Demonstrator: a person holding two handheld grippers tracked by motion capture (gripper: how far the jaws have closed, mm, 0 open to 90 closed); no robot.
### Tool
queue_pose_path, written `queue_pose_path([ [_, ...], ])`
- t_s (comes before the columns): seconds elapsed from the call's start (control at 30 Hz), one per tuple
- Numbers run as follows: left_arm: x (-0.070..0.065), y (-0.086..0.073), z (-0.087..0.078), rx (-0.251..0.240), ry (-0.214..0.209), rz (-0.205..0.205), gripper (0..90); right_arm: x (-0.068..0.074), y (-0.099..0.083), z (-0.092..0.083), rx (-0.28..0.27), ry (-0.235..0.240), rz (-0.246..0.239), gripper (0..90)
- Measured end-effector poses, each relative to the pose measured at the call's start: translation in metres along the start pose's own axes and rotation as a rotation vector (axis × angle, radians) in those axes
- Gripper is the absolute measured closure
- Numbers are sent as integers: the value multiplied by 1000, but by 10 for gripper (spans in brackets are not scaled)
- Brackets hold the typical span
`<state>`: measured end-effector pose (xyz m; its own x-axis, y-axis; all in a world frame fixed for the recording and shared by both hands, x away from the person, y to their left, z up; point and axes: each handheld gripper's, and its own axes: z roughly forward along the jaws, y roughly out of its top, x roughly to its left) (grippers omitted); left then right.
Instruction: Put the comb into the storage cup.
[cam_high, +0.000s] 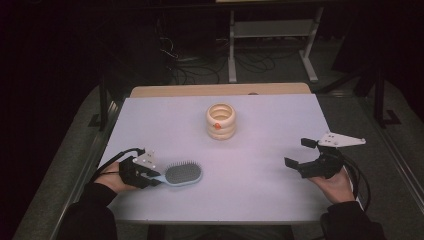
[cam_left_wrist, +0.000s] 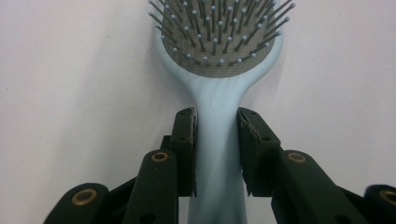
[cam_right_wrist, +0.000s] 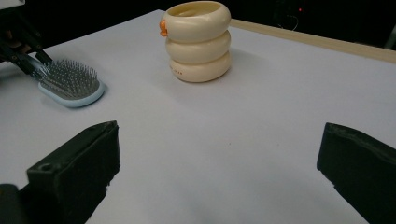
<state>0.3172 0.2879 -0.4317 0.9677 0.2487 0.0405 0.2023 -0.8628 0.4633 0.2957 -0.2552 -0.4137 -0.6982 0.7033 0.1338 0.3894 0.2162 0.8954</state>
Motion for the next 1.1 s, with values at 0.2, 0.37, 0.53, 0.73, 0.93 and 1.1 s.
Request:
queue_pose_path([
  [0.2,1,0,-3,4,14,-1,697,0,0,0,-4,-1,0,0],
  [0.37,2,0,-9,-16,22,-11,697,0,0,0,-3,-1,0,0],
  [0.53,2,1,-14,-31,33,-18,698,0,0,0,-2,0,0,0],
  [0.73,3,4,-19,-53,33,-22,698,0,0,0,0,0,1,0],
  [0.93,5,5,-25,-62,39,-23,698,0,0,0,-1,0,3,0],
  [1.1,6,11,-29,-70,48,-20,698,0,0,0,2,-1,2,0],
])
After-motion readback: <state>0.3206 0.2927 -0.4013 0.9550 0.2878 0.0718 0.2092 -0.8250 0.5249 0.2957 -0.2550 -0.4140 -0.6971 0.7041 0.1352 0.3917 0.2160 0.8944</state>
